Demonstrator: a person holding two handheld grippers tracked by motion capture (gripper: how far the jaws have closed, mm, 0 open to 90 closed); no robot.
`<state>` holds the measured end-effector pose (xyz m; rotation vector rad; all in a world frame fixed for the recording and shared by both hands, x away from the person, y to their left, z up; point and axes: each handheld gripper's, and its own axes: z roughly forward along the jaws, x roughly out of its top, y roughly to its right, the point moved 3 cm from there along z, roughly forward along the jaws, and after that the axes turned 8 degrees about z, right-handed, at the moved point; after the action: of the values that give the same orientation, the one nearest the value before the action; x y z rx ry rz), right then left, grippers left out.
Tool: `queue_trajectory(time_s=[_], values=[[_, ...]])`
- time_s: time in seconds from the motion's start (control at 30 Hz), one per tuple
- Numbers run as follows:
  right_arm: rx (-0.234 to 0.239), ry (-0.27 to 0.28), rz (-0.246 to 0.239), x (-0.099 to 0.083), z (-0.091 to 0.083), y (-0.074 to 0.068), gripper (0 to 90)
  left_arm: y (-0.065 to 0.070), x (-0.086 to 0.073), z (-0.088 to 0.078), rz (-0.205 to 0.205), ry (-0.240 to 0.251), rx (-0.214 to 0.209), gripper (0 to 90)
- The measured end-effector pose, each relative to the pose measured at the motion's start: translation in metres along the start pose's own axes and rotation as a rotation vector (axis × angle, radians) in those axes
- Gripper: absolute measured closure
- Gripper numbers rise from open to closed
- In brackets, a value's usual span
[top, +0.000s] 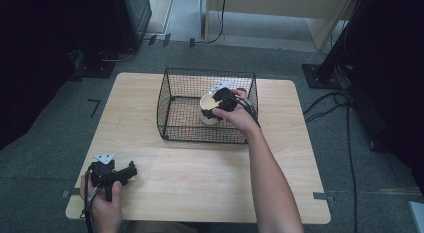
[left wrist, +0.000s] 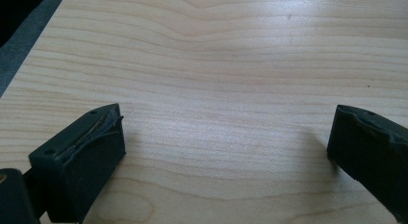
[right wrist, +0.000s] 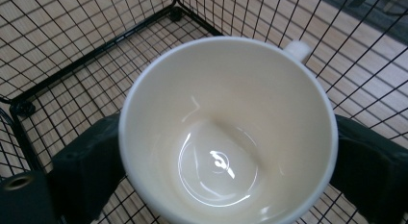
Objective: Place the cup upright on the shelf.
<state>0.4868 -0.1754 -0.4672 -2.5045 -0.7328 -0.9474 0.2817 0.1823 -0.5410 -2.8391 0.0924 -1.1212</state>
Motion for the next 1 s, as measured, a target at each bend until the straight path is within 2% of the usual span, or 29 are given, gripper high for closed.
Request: queue_trajectory(time_s=[0.07, 0.3, 0.47, 0.87, 1.0], values=[[-0.001, -0.006, 0.024, 0.002, -0.003, -0.001, 0.0, 0.000, 0.000, 0.000, 0.000, 0.000, 0.000, 0.0], [-0.020, 0.056, 0.023, 0.007, -0.011, 0.001, 0.0, 0.000, 0.000, 0.000, 0.000, 0.000, 0.000, 0.0], [-0.023, 0.079, 0.016, 0.011, -0.019, 0.001, 0.0, 0.000, 0.000, 0.000, 0.000, 0.001, -0.001, 0.0], [-0.015, 0.116, 0.005, 0.018, -0.048, -0.008, 0.0, 0.000, 0.000, 0.000, 0.000, 0.001, -0.003, 0.0], [-0.029, 0.122, -0.003, 0.017, -0.059, -0.013, 0.0, 0.001, 0.000, 0.000, -0.001, 0.002, -0.002, 0.0]])
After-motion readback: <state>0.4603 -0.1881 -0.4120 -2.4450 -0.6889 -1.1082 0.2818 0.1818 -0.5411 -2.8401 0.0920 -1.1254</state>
